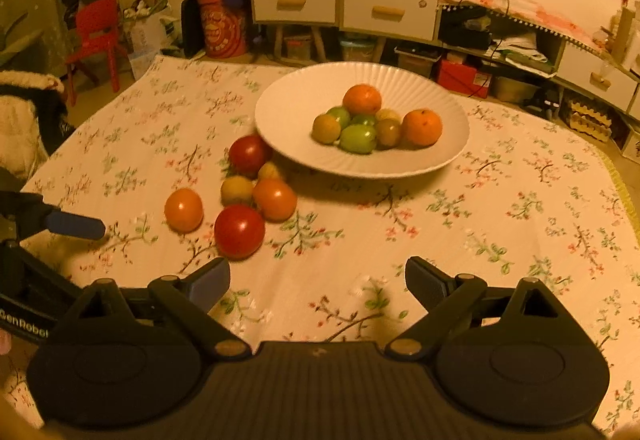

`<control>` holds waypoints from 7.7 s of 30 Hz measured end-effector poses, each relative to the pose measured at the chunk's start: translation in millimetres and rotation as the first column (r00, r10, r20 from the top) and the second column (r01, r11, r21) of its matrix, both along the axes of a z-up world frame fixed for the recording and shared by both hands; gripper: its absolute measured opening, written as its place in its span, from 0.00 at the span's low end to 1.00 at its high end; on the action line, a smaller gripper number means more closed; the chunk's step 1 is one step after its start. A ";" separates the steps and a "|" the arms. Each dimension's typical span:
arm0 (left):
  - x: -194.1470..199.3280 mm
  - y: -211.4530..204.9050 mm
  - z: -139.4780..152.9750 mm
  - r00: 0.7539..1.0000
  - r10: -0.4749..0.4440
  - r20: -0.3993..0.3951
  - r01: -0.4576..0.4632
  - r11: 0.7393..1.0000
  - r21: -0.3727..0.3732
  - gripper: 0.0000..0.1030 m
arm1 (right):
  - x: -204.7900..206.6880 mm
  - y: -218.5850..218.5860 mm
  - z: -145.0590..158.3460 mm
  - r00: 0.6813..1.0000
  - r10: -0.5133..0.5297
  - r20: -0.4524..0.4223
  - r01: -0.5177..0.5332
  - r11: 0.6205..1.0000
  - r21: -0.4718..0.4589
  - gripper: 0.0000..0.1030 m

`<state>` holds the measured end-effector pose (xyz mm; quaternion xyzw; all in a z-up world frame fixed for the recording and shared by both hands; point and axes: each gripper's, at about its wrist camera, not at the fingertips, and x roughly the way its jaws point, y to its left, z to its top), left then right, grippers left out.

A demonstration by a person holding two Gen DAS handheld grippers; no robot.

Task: Organize fruits
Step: 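Lower the left gripper around an orange tomato while the right gripper approaches a red tomato, then close the left gripper on the orange tomato while the right gripper grasps the red tomato, then carry the orange tomato in the left gripper and red tomato in the right gripper over the plate, then lower the orange tomato and open the left gripper while the right gripper releases the red tomato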

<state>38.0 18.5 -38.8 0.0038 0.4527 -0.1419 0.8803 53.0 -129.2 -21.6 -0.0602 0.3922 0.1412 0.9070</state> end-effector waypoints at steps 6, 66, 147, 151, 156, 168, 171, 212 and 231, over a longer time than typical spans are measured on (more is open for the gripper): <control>0.5 0.4 -9.5 1.000 0.011 0.021 -0.012 1.000 0.013 0.95 | 0.7 3.1 -9.7 1.000 0.002 -0.020 -0.002 1.000 -0.025 0.92; 22.9 14.1 -0.7 0.989 0.084 0.124 -0.082 0.996 -0.026 0.25 | 13.2 50.1 -20.0 0.991 0.129 0.044 -0.130 0.991 0.016 0.58; 43.3 -30.1 43.1 0.991 -0.014 0.131 0.036 0.986 -0.161 0.23 | 48.5 -35.1 42.7 0.997 -0.017 0.073 0.004 0.984 0.180 0.32; 28.5 -35.9 30.8 0.993 -0.065 0.101 0.078 0.989 -0.124 0.35 | 45.8 -35.3 39.2 0.999 -0.009 0.052 -0.001 0.984 0.181 0.32; 26.0 -50.2 12.0 0.993 -0.108 0.050 0.113 0.989 -0.099 0.39 | 41.0 -32.4 37.6 0.999 -0.008 0.034 0.002 0.985 0.174 0.32; 25.0 -57.8 -1.9 0.992 -0.112 0.055 0.117 0.990 -0.079 0.29 | 37.4 -30.6 31.3 1.000 0.019 0.024 -0.022 0.989 0.144 0.32; 24.8 -57.1 -1.8 0.991 -0.118 0.068 0.123 0.990 -0.075 0.28 | 37.4 -29.8 29.9 1.000 0.020 0.020 -0.023 0.990 0.139 0.32; 103.5 -87.1 39.9 0.982 -0.085 0.171 0.096 0.994 -0.061 0.28 | 80.3 -55.9 28.0 0.997 -0.072 0.022 0.069 0.989 0.131 0.32; 111.1 -95.6 26.9 0.986 -0.083 0.146 0.087 0.996 -0.026 0.28 | 84.9 -52.0 26.8 0.996 -0.045 0.078 0.043 0.999 0.026 0.32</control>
